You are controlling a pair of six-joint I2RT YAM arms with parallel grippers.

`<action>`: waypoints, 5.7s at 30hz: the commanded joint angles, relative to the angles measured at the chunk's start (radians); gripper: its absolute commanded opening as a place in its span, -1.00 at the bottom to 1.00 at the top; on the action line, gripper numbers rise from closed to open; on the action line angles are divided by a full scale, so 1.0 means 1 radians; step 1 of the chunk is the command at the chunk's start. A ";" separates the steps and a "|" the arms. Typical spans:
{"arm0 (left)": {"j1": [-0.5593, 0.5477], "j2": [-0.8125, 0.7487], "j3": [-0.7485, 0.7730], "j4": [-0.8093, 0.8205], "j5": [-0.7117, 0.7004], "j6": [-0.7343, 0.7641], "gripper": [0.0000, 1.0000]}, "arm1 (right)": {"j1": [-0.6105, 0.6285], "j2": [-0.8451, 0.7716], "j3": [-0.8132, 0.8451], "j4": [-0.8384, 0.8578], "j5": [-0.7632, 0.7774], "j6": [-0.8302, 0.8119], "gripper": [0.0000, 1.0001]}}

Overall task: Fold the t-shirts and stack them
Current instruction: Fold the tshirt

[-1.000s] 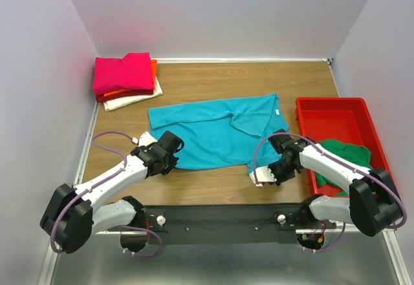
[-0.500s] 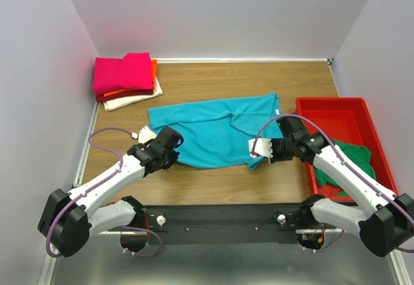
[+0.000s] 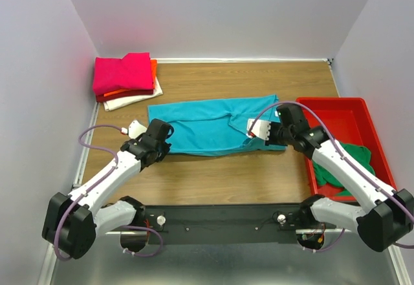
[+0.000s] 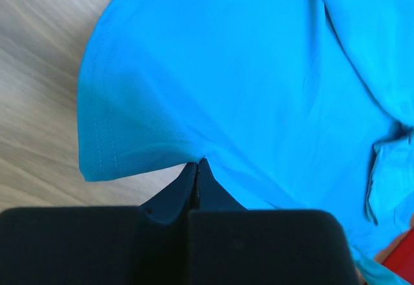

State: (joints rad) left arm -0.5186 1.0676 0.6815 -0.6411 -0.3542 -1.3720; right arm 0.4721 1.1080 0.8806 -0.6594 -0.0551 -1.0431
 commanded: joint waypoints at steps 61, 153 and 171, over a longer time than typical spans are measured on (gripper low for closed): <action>0.289 0.641 0.460 0.192 0.032 0.399 -0.50 | -0.089 0.637 0.379 0.346 0.109 0.169 -0.99; 0.376 -0.202 0.064 0.555 0.179 1.243 0.54 | 0.257 0.653 0.386 0.090 -0.496 0.213 0.61; 0.374 -0.207 0.064 0.555 0.178 1.246 0.54 | 0.283 0.685 0.394 0.106 -0.457 0.218 0.61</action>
State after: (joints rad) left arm -0.1425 0.8688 0.7292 -0.1055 -0.1955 -0.1383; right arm 0.7376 1.7718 1.2758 -0.5701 -0.5434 -0.8272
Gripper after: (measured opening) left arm 0.767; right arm 0.802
